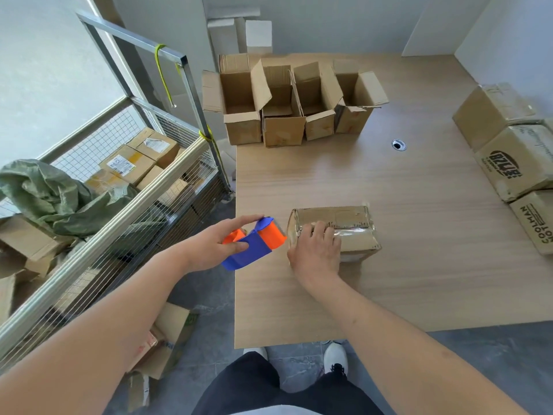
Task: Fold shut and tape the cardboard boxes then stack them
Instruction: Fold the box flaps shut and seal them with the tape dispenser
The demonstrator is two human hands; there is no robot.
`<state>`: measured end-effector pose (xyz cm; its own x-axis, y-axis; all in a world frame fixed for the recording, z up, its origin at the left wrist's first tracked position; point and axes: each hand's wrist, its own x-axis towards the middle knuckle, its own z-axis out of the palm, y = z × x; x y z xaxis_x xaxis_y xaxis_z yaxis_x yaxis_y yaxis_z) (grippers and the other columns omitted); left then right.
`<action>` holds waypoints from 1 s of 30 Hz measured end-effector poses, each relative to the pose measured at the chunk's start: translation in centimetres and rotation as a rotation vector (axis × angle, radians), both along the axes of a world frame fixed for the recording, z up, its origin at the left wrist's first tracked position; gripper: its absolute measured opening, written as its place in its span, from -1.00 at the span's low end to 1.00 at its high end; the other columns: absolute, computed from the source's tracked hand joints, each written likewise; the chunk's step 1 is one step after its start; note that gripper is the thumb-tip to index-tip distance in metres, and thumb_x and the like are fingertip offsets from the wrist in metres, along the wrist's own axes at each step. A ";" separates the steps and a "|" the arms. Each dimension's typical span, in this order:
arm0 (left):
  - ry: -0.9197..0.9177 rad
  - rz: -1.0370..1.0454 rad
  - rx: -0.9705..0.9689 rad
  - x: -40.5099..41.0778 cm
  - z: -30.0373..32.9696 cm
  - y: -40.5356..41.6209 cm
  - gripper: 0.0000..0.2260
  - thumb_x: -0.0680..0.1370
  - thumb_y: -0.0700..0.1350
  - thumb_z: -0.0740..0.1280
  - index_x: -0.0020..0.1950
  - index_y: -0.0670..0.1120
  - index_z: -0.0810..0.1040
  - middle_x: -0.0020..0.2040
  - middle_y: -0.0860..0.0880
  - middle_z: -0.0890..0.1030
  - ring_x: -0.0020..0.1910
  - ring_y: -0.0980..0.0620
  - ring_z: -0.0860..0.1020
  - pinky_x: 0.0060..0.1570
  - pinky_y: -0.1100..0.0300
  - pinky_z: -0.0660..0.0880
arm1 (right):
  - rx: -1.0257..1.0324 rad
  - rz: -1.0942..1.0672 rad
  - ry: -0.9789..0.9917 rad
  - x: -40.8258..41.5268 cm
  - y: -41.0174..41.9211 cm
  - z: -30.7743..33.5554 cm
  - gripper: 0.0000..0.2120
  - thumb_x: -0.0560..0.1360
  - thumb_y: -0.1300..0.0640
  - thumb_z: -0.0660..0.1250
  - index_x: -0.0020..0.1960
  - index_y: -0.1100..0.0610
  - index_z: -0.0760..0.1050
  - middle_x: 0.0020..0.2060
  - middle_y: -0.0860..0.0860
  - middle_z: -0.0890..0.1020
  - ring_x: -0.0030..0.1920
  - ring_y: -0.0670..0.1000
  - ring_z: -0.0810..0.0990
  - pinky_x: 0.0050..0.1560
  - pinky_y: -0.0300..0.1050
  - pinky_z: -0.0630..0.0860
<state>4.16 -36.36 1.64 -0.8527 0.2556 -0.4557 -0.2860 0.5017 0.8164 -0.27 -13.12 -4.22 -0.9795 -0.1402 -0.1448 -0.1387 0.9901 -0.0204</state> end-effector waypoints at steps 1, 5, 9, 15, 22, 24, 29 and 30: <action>0.001 -0.002 -0.005 -0.1 -0.1 -0.2 -0.45 0.68 -0.07 0.31 0.48 0.48 0.26 0.29 0.14 0.53 0.22 0.02 0.57 0.24 -0.14 0.55 | 0.011 0.026 0.000 0.3 0.4 -0.3 -0.49 0.53 0.03 0.25 0.43 0.22 0.38 0.35 0.21 0.42 0.28 0.24 0.41 0.25 0.09 0.36; -0.008 -0.014 -0.001 -0.7 -0.3 -0.3 -0.45 0.67 -0.09 0.32 0.47 0.48 0.28 0.24 0.10 0.58 0.17 0.01 0.59 0.21 -0.10 0.57 | 0.025 0.274 -0.073 1.0 2.9 -1.0 -0.30 0.62 0.10 0.17 0.65 0.22 -0.05 0.63 0.18 0.05 0.61 0.25 0.03 0.60 0.14 -0.01; -0.036 -0.055 -0.004 -1.2 0.0 0.8 -0.43 0.65 -0.10 0.35 0.45 0.50 0.30 0.28 0.26 0.53 0.18 0.09 0.56 0.11 0.07 0.56 | -0.021 0.513 -0.170 -0.1 5.8 0.0 -0.23 0.58 0.33 0.16 0.67 0.09 -0.12 0.66 -0.03 -0.12 0.65 0.11 -0.17 0.62 0.03 -0.18; -0.038 -0.106 -0.036 -0.6 0.8 2.4 -0.35 0.61 -0.18 0.38 0.46 0.49 0.30 0.29 0.44 0.46 0.30 0.17 0.47 0.19 0.09 0.42 | -0.152 0.624 -0.200 -2.2 9.7 1.0 -0.18 0.49 0.52 0.13 0.65 0.00 0.13 0.64 -0.14 0.05 0.65 0.04 -0.01 0.61 -0.10 -0.11; 0.003 -0.033 -0.096 1.9 1.2 4.7 -0.27 0.54 -0.22 0.44 0.46 0.49 0.31 0.27 0.33 0.48 0.27 0.23 0.47 0.21 0.12 0.44 | -0.426 0.521 -0.320 -3.2 9.9 2.7 -0.34 0.52 0.30 0.25 0.58 -0.06 0.30 0.56 -0.16 0.31 0.59 -0.12 0.18 0.62 0.05 -0.14; 0.006 -0.009 -0.094 2.4 1.5 5.7 -0.28 0.54 -0.22 0.43 0.45 0.48 0.32 0.30 0.26 0.47 0.28 0.22 0.46 0.23 0.11 0.44 | -0.781 0.348 -0.499 -3.1 9.6 3.9 -0.52 0.57 0.23 0.32 0.45 -0.06 0.49 0.41 -0.13 0.53 0.44 -0.14 0.43 0.57 0.12 0.19; 0.042 0.030 -0.082 3.3 2.6 8.3 -0.29 0.53 -0.26 0.43 0.46 0.43 0.37 0.30 0.19 0.49 0.31 0.16 0.47 0.32 0.03 0.45 | -1.147 0.261 -0.788 -2.2 9.6 6.1 -0.80 0.65 0.24 0.32 0.17 0.06 0.67 0.08 0.03 0.72 0.09 0.02 0.67 0.24 0.06 0.59; 0.047 0.037 -0.084 3.6 2.8 8.7 -0.29 0.53 -0.26 0.43 0.45 0.43 0.37 0.30 0.19 0.49 0.31 0.15 0.47 0.32 0.02 0.45 | -1.154 0.258 -0.781 -2.2 9.8 6.2 -0.81 0.65 0.24 0.32 0.14 0.09 0.69 0.02 0.03 0.73 0.02 -0.03 0.66 0.18 0.00 0.61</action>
<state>7.78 -27.67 4.44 -0.8815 0.1863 -0.4338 -0.2681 0.5587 0.7848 -2.47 -3.29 1.95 -0.6312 -0.7102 -0.3119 0.1127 0.3139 -0.9428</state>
